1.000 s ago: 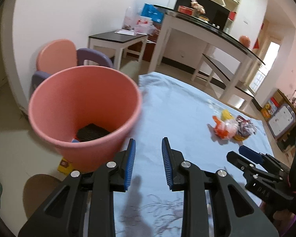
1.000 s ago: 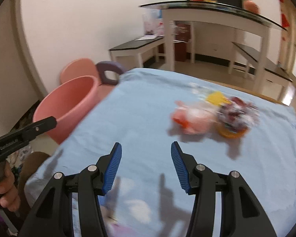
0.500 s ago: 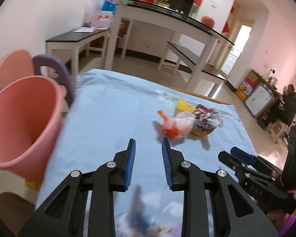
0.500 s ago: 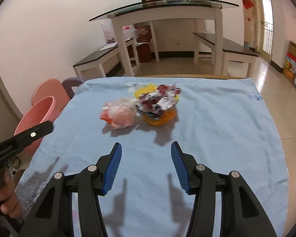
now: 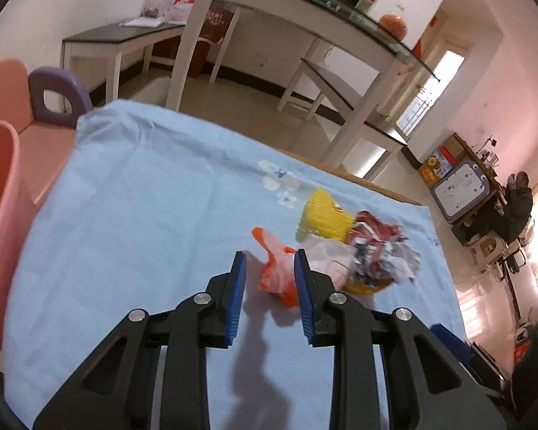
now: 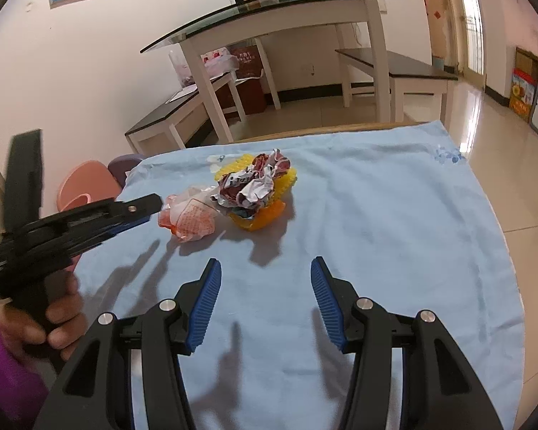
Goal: Collect trash
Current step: 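Grasp the orange-and-clear plastic bag with the left tool while the right tool grasps the red-white wrapper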
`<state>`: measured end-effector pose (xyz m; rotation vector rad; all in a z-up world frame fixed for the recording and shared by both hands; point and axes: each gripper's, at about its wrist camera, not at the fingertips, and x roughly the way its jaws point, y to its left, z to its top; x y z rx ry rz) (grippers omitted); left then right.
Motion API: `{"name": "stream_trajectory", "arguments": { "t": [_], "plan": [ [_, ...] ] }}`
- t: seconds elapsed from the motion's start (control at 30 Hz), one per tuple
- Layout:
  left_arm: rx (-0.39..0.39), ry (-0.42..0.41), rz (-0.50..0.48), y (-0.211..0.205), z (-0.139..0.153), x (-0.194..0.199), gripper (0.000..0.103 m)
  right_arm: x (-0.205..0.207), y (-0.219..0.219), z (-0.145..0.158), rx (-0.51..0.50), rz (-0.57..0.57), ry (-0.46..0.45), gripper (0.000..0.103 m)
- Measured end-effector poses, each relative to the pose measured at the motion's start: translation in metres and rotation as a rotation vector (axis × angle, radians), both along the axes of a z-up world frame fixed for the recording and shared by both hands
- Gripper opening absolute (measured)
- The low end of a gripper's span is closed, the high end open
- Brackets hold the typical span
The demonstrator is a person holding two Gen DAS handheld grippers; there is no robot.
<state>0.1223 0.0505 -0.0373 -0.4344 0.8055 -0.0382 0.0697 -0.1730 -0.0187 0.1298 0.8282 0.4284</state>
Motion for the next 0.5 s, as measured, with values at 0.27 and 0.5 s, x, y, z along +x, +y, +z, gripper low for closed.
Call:
{"name": "stream_trajectory", "arguments": {
  "t": [0.27, 0.5],
  "plan": [
    [-0.133, -0.012, -0.072, -0.003, -0.006, 0.000, 0.027, 0.008, -0.006, -0.008, 0.037, -0.015, 0.054, 0.051],
    [-0.131, -0.008, -0.127, -0.020, -0.008, -0.008, 0.027, 0.012, -0.004, -0.010, 0.034, -0.021, 0.062, 0.052]
  ]
}}
